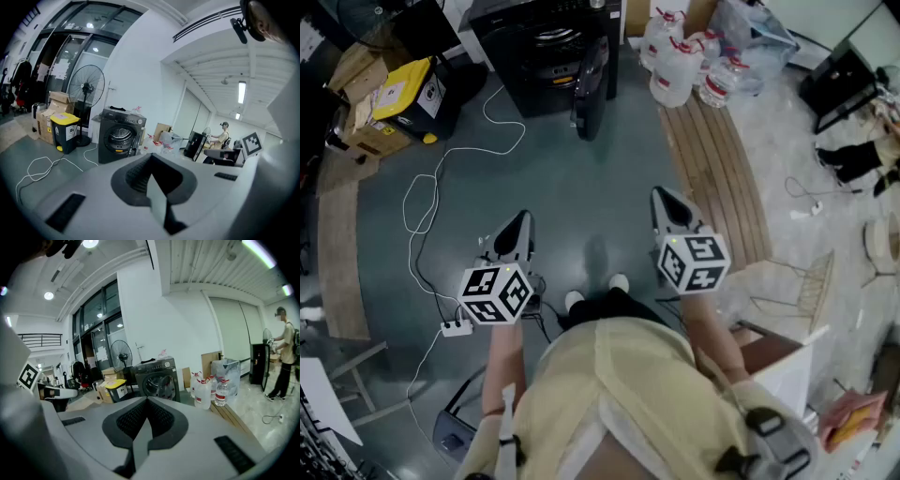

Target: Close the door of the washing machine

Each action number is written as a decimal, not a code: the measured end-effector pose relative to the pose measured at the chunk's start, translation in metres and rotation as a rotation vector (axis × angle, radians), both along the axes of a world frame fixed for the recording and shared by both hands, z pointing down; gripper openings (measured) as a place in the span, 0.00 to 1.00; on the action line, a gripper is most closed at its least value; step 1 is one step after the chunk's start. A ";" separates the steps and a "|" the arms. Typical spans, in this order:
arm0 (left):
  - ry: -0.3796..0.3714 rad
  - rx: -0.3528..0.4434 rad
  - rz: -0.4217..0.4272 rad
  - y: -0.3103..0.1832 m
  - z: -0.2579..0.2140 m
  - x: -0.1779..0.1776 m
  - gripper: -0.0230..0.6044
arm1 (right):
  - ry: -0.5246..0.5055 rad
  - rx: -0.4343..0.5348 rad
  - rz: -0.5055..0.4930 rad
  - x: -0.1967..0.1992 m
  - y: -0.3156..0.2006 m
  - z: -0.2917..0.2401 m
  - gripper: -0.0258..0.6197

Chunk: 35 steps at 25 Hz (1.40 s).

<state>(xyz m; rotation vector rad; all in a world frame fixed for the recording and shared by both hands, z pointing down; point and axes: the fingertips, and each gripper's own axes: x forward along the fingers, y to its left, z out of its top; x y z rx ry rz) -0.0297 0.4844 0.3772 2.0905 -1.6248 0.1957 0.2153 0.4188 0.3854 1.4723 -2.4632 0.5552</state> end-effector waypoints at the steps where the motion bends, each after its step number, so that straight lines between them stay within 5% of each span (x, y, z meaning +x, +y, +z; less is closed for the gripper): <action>1: -0.006 -0.005 0.005 -0.002 0.002 0.006 0.04 | -0.005 -0.002 0.001 0.005 -0.002 0.001 0.05; 14: -0.089 -0.029 0.048 -0.018 0.019 0.044 0.04 | -0.011 -0.041 -0.035 0.026 -0.018 0.030 0.05; 25: -0.135 -0.045 0.119 -0.090 0.042 0.026 0.05 | -0.009 -0.044 -0.046 -0.012 -0.063 0.029 0.05; 35: -0.103 -0.066 0.169 -0.177 0.055 -0.020 0.11 | 0.045 -0.058 -0.023 -0.059 -0.138 0.025 0.05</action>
